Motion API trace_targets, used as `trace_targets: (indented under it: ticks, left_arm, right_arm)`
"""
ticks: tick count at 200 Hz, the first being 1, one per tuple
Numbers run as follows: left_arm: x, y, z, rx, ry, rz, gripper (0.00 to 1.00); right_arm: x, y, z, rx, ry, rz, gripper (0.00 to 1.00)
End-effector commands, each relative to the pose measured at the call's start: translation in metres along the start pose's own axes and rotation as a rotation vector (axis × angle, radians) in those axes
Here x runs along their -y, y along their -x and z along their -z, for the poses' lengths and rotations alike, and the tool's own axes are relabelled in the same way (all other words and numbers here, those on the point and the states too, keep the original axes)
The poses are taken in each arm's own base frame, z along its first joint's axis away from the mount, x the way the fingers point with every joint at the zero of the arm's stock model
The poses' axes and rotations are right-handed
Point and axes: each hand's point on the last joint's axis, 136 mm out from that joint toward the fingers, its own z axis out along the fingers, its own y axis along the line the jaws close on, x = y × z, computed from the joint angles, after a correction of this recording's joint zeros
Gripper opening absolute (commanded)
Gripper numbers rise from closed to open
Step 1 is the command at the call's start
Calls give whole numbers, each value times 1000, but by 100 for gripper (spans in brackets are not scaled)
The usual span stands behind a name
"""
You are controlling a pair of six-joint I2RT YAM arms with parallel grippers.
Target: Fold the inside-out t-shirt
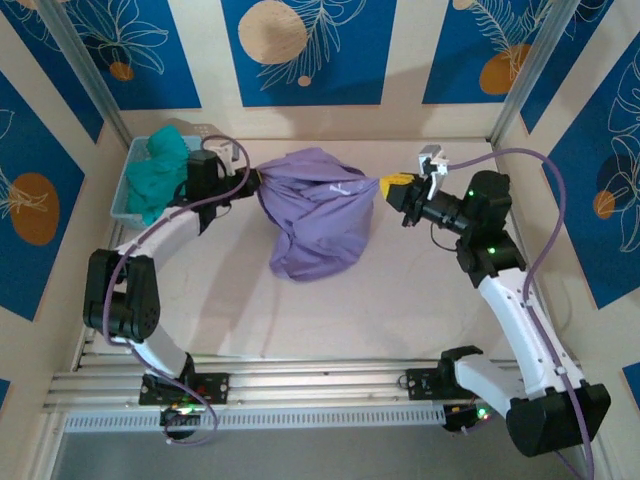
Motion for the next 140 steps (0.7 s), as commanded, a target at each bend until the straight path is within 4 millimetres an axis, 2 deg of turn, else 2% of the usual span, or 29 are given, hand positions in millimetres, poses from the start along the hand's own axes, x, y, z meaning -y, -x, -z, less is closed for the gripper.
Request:
trace_targets:
  ticks: [1,24,49,61,81,117,140]
  left_arm:
    - [-57,-39,-1,-86,218,23,5]
    - [-74,-60,1,-148,276,-26,24]
    - [-61,-66,13,-136,267,-114,43]
    - [-43,-67,19,-112,235,-188,50]
    - [1,-75,21,-96,117,-344,56]
    - [73,-102,17,-115,-103,-579,60]
    - [107,-123,19,-140,-257,-651,59]
  right_arm:
    - [24,-40,-8,-84,-50,-141,0]
    - [34,-74,-17,-169,-50,-223,0]
    - [36,-99,-18,-229,-46,-262,0]
    - [36,-105,-17,-242,-48,-271,0]
    - [37,-109,-17,-251,-51,-278,0]
    - [39,-109,-18,-257,-54,-288,0]
    - [40,-108,-19,-260,-57,-288,0]
